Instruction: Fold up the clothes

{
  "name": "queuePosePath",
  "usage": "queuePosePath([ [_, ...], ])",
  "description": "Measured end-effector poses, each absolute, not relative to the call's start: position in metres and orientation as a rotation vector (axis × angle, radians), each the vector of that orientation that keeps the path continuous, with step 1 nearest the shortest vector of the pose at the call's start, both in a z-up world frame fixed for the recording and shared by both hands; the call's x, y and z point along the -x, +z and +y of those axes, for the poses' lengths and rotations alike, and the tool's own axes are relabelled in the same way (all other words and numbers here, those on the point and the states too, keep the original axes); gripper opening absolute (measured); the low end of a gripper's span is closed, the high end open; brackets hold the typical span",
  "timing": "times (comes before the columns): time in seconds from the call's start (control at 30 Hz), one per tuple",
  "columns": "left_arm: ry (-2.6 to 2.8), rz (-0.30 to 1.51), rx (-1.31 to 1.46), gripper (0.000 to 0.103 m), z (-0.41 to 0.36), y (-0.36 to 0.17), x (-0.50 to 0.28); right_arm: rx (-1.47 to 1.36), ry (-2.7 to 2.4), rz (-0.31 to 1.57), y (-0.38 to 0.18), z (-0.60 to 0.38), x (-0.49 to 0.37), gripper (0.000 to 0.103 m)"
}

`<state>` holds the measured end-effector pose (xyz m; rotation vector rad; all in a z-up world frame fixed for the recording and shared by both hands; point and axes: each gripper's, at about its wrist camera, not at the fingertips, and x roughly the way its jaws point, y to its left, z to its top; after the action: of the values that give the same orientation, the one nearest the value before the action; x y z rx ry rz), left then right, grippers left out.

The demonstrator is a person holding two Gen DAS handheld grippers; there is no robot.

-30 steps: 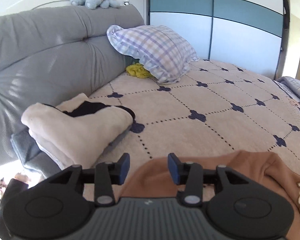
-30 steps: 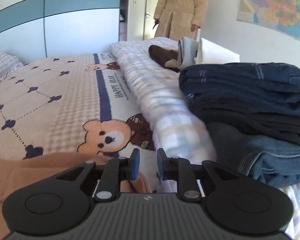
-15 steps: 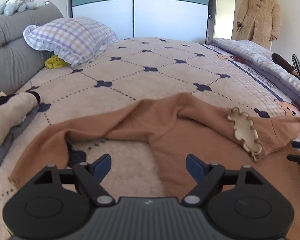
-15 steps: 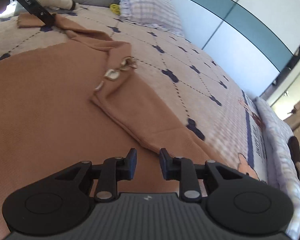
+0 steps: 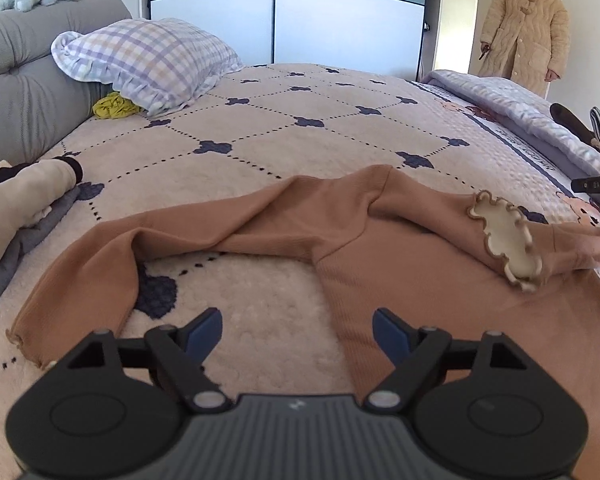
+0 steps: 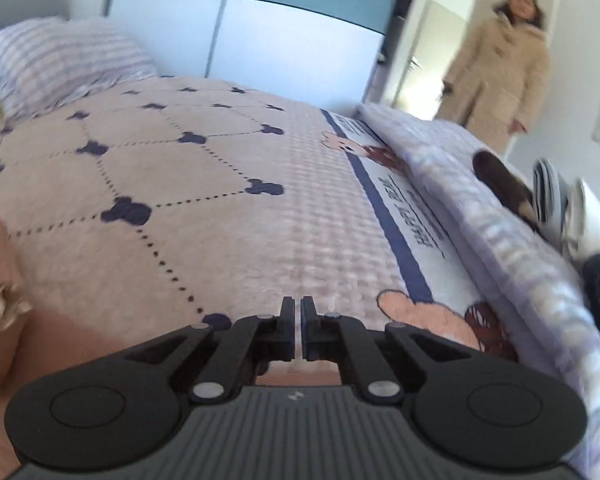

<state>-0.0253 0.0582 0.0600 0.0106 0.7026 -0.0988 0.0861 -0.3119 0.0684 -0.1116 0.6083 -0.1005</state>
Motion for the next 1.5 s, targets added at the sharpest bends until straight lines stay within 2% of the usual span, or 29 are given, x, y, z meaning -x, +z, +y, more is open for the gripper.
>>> queuePosePath([
  [0.07, -0.097, 0.716, 0.006, 0.084, 0.063, 0.055, 0.026, 0.126, 0.117, 0.640, 0.060, -0.306, -0.070, 0.008],
  [0.13, -0.108, 0.730, 0.032, 0.084, 0.066, 0.049, 0.028, 0.263, 0.234, 0.638, 0.050, -0.291, -0.045, 0.024],
  [0.17, -0.113, 0.737, 0.046, 0.084, 0.068, 0.046, 0.029, 0.310, 0.259, 0.632, 0.047, -0.286, -0.033, 0.026],
  [0.37, -0.118, 0.755, 0.079, 0.085, 0.061, 0.032, 0.034, 0.232, 0.408, 0.637, 0.051, -0.282, 0.008, 0.029],
  [0.5, -0.142, 0.752, 0.124, 0.084, 0.059, 0.037, 0.041, 0.419, 0.479, 0.658, 0.040, -0.256, 0.019, 0.032],
  [0.6, -0.157, 0.729, 0.081, 0.074, 0.052, 0.043, 0.045, 0.565, 0.519, 0.635, 0.032, -0.240, 0.021, 0.037],
  [0.63, -0.154, 0.728, 0.070, 0.074, 0.050, 0.043, 0.046, 0.595, 0.525, 0.628, 0.030, -0.234, 0.020, 0.037],
  [0.7, -0.150, 0.738, 0.084, 0.073, 0.052, 0.043, 0.044, 0.648, 0.515, 0.636, 0.023, -0.225, 0.013, 0.034],
  [0.73, -0.145, 0.740, 0.090, 0.073, 0.054, 0.042, 0.044, 0.674, 0.501, 0.641, 0.020, -0.220, 0.009, 0.027],
  [0.77, -0.138, 0.738, 0.086, 0.072, 0.056, 0.042, 0.044, 0.687, 0.473, 0.642, 0.018, -0.219, 0.003, 0.018],
  [0.8, -0.130, 0.734, 0.077, 0.071, 0.057, 0.042, 0.045, 0.693, 0.439, 0.641, 0.018, -0.218, -0.002, 0.000],
  [1.27, -0.099, 0.696, 0.086, 0.068, 0.082, 0.055, 0.044, 0.460, 0.063, 0.585, 0.053, -0.243, -0.083, 0.000],
  [1.37, -0.113, 0.696, 0.089, 0.068, 0.084, 0.054, 0.044, 0.410, 0.190, 0.627, 0.049, -0.254, -0.074, 0.003],
  [1.5, -0.134, 0.703, 0.088, 0.070, 0.077, 0.052, 0.046, 0.484, 0.300, 0.636, 0.034, -0.250, -0.037, 0.012],
])
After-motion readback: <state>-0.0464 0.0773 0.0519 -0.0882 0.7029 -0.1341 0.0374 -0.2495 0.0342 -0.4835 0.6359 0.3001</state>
